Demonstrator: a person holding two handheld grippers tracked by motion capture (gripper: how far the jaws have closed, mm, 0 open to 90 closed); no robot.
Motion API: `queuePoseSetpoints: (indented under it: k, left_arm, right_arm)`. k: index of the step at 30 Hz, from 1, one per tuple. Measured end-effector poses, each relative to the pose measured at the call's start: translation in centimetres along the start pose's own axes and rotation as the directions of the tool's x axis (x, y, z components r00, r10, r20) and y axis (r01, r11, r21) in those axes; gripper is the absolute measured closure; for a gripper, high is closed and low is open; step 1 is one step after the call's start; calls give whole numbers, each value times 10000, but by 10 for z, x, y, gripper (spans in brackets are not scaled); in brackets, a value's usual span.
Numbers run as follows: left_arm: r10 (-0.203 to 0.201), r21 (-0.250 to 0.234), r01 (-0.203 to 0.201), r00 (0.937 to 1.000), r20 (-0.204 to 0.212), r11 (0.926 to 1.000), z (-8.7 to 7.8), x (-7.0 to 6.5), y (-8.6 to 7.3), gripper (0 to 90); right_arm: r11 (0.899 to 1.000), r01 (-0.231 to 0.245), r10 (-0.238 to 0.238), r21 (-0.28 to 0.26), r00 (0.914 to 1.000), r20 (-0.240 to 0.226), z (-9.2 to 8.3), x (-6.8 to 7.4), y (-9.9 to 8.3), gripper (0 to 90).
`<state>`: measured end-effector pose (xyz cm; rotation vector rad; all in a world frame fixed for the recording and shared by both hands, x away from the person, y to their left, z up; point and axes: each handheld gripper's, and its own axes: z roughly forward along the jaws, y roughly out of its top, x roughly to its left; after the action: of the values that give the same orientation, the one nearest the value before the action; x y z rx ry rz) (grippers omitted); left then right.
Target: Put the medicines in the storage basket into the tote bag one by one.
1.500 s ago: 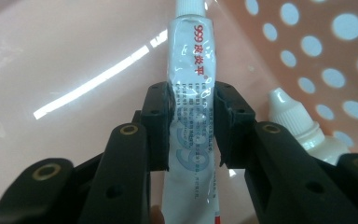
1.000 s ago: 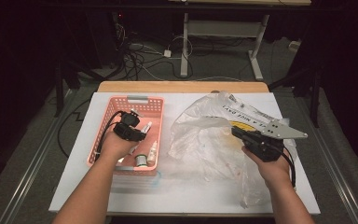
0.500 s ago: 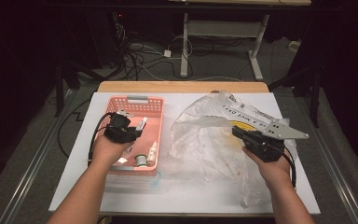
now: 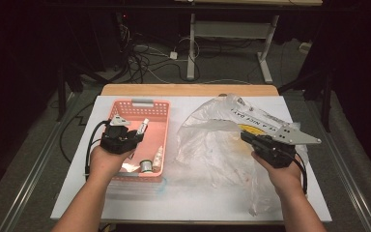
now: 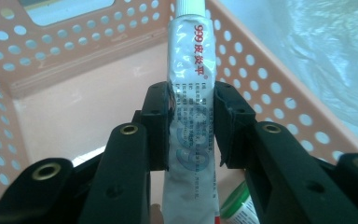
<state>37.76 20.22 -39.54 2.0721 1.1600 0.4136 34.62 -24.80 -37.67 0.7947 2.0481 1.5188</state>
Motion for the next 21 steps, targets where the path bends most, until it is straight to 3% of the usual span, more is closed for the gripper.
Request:
queuePoseSetpoints:
  k: [8,15,21]
  left_arm:
    - [190,-414,-185,9998,106,9990,-8,-13,-8,674]
    - [9,-725,6,9998,210,9974,-9,-16,-17,674]
    - [78,-955,-59,9998,198,9954,-11,-21,-25,674]
  right_arm:
    - [10000,29,-29,34,10000,-9,0,0,-1,900]
    - [10000,41,-41,70,10000,-16,1,1,-2,900]
    - [10000,26,-26,67,10000,-20,0,2,-1,900]
